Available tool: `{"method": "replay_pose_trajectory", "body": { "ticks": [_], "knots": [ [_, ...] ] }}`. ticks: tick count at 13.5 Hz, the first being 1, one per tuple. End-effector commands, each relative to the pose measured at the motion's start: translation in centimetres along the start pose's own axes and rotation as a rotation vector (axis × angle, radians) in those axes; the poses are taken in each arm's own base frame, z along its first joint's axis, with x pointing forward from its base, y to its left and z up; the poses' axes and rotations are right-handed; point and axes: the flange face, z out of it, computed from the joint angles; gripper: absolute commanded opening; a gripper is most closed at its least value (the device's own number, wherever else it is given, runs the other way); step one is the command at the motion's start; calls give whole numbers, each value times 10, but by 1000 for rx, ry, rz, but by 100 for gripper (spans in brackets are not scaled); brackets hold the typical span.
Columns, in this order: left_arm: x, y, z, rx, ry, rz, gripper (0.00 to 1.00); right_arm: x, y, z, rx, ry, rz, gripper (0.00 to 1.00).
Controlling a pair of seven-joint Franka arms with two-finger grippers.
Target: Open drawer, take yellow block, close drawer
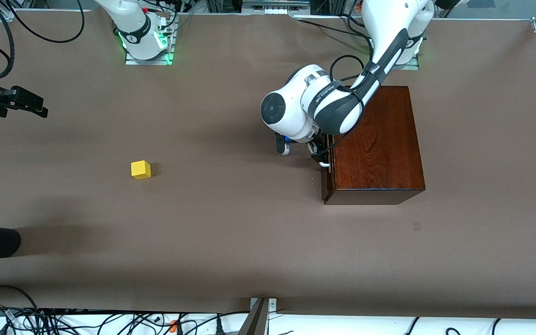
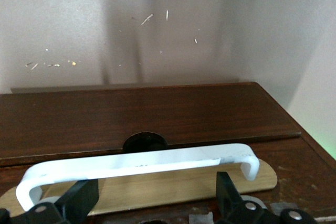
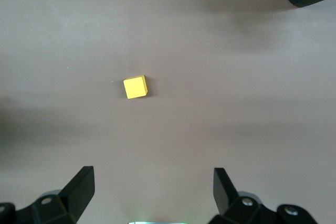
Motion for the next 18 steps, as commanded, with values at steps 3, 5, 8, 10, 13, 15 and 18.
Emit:
{"method": "replay_pose_trajectory", "body": {
  "ticks": [3,5,8,10,13,15,18],
  "knots": [
    [19,34,-56,24,76,-435,100,-8,2,-5,-11,-4,3,100],
    [12,38,-90,-40,166,-590,100,-8,2,-5,-11,-2,2,100],
    [-45,45,-158,-62,221,-819,100,-8,3,-5,-8,-4,4,100],
    [-106,29,-186,-88,234,-997,100,-7,4,-4,-6,-5,6,100],
    [-192,8,-205,-125,249,-1161,100,-7,4,-4,-5,-5,4,100],
    [-242,3,-214,-167,295,-1221,100,-7,6,-3,-4,-7,4,100],
    [-335,-27,-191,-353,369,-1318,100,-7,6,-3,-4,-7,7,100]
  ]
}}
